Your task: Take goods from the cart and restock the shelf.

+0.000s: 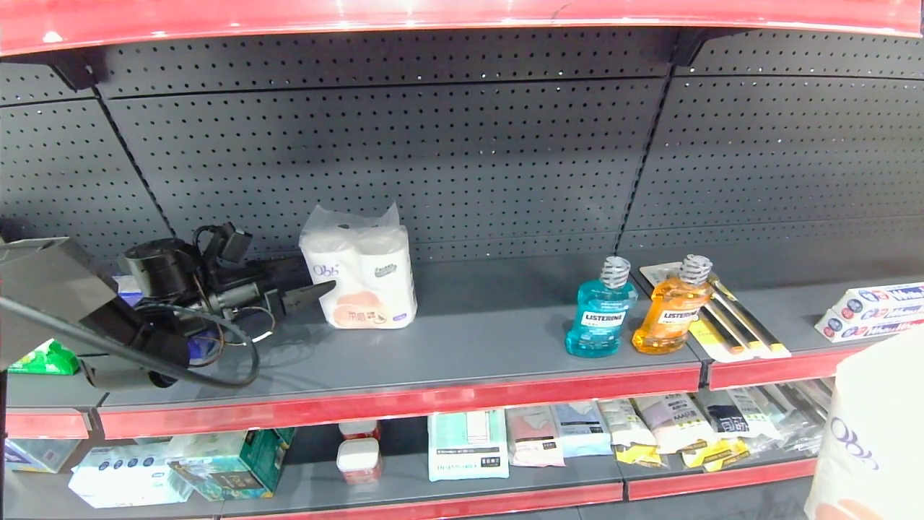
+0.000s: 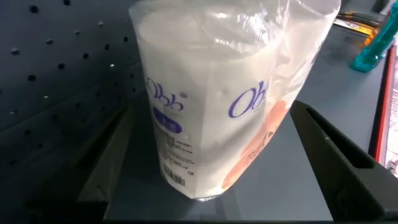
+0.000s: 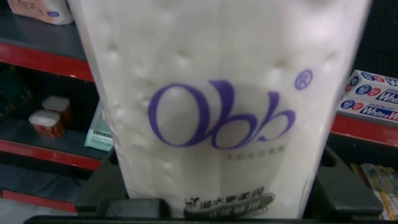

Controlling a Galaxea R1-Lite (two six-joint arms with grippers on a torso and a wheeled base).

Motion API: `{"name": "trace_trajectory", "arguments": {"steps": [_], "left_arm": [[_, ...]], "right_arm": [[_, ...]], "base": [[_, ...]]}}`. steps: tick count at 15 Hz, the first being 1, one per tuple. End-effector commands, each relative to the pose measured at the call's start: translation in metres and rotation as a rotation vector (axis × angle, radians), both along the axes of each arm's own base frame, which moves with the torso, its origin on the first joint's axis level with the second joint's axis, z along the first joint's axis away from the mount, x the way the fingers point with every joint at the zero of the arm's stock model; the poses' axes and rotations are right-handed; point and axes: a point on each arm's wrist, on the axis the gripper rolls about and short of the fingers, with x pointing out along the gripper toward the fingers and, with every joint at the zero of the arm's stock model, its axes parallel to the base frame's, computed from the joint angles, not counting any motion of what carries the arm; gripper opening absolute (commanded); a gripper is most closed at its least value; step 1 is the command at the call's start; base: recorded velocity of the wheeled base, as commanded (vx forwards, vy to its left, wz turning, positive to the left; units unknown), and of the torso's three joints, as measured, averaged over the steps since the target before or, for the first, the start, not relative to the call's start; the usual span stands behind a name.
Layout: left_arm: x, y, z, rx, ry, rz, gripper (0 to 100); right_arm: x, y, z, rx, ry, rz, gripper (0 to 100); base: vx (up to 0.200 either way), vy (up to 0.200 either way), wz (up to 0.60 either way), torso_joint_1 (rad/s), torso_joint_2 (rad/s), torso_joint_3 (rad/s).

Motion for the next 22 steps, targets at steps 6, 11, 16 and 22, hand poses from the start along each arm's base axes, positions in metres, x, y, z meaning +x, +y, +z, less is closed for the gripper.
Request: {"name": "trace_trajectory", "arguments": {"steps": [6,11,16,22], "left_arm": [[0.022,-0.003,-0.006,-0.002,0.006,-0.019,100],[0.027,-0.009,-0.003,-0.003,0.014,-0.036,100],[0.036,-0.018,-0.004,-0.008,0.041,-0.086,100],[0.044,-0.021,-0.012,-0.01,0.039,-0.128,100]], "right_arm": [[-0.001,0.0,0.002,-0.004,-0.01,-0.005,0],[0.0,0.0,0.001,-0.009,-0.006,-0.005,0],[0.0,0.0,0.0,-0.008,-0.005,-0.005,0],[0.0,0.0,0.001,-0.011,-0.005,-0.016,0]], "base": [[0.0,0.0,0.0,0.0,0.0,0.0],[0.0,0.0,0.0,0.0,0.0,0.0],[0.0,0.0,0.0,0.0,0.0,0.0],[0.0,0.0,0.0,0.0,0.0,0.0]]}}
